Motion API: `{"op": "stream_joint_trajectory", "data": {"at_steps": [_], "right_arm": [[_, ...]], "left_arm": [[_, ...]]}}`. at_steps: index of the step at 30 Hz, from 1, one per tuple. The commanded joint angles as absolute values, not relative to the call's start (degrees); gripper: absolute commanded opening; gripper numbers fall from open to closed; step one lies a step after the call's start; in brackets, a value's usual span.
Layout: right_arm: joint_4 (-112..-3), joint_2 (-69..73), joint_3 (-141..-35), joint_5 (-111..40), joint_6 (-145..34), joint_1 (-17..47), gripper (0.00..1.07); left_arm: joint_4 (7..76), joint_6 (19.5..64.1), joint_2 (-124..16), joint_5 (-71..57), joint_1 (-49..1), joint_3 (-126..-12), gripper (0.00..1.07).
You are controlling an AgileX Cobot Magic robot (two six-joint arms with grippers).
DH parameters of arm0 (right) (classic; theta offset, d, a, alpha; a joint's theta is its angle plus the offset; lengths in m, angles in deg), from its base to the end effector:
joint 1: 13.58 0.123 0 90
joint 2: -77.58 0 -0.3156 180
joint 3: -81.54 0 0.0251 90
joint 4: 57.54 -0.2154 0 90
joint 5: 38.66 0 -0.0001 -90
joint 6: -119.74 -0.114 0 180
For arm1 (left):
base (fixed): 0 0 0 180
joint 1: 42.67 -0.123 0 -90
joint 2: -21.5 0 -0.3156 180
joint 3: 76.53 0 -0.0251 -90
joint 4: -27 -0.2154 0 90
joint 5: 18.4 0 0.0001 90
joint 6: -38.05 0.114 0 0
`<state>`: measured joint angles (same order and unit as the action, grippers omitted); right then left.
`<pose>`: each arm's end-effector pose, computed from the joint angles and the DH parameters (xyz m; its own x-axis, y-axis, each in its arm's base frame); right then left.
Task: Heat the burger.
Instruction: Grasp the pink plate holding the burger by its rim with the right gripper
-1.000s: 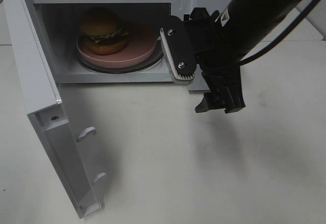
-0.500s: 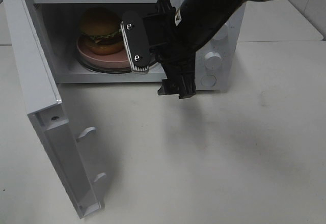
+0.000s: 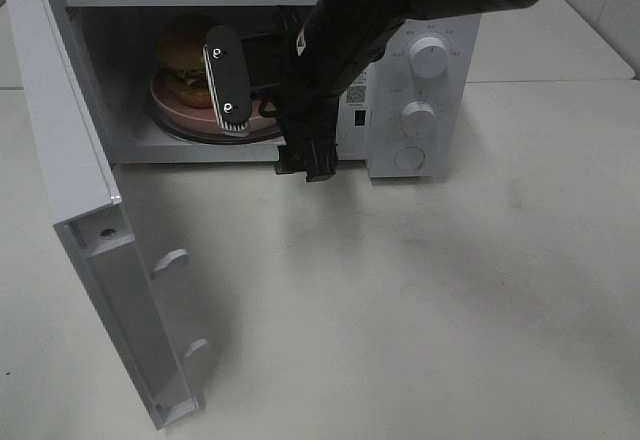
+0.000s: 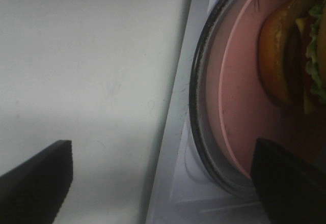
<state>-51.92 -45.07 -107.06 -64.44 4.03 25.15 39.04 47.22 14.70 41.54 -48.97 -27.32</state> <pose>0.3547 0.2782 0.2369 0.3550 -0.9138 -0.1975 -0.7698 -0.1658 -0.6164 -0.0450 -0.0257 0.2534 -0.4227 0.0064 -0.9062 0.0769 0.9966 -0.0289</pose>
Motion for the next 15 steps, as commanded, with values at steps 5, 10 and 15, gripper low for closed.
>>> {"op": "stream_joint_trajectory", "data": {"at_steps": [5, 10, 15], "right_arm": [[-51.01, -50.35, -113.76, -64.32, 1.39, 25.15, 0.90], [-50.49, -53.73, -117.54, -64.95, 0.71, 25.15, 0.89], [-50.26, -57.16, -122.01, -68.62, 0.59, 25.15, 0.88]], "left_arm": [[39.38, 46.99, 15.90, 41.13, -49.14, -27.09, 0.98], [39.38, 46.99, 15.90, 41.13, -49.14, -27.09, 0.98], [39.38, 46.99, 15.90, 41.13, -49.14, -27.09, 0.98]]}}
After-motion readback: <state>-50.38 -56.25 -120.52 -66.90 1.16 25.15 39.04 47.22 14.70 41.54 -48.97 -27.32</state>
